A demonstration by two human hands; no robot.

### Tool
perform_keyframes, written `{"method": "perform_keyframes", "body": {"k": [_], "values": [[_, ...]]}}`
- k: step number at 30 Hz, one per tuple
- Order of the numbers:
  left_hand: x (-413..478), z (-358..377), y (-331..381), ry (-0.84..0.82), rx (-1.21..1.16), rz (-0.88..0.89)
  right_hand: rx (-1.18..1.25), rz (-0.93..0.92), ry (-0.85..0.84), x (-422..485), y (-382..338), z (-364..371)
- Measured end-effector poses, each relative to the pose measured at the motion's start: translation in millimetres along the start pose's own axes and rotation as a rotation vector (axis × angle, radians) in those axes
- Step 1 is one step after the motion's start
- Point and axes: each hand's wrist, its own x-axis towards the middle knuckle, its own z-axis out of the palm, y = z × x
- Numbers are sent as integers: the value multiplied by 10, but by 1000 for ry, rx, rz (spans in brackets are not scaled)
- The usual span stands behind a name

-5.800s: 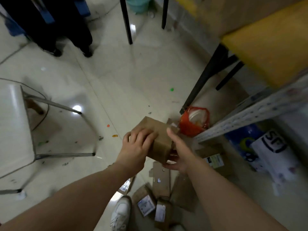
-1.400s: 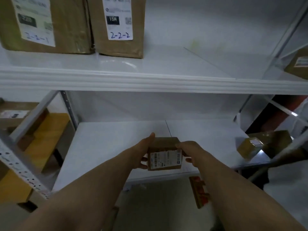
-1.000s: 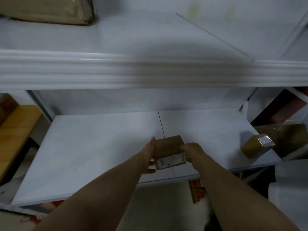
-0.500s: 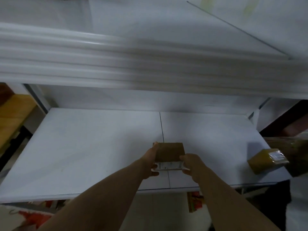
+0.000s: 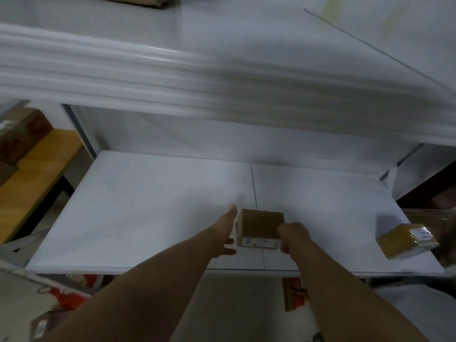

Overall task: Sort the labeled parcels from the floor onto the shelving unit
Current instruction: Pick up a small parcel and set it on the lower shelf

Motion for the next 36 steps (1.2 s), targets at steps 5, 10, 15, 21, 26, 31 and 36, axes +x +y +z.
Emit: {"method": "perform_keyframes", "body": {"k": [5,10,15,21,26,31,36], "values": [[-441,-514,-118,154,137,7,-8,-97,-108,-527,-219,437],[-1124,-1287,-342,275,217,54,-32,-175,-221,-1442,-359,1229],[-1922,-2465,-770,377,212,42,-86,-263,-376,-2426,-367,2319],[-2722,-3930,-1721,636,110,-27,-255,-315,-654,-3483,22,3720],[-3119,-4724,-2562,735,26,-178,-343,-217,-785,-4060,569,4606],[-3012,-5195,-3214,732,-129,-278,-459,-165,-814,-4194,955,5289],[-2714,-5536,-3892,705,-333,-302,-519,-114,-796,-3982,1415,6080]]}}
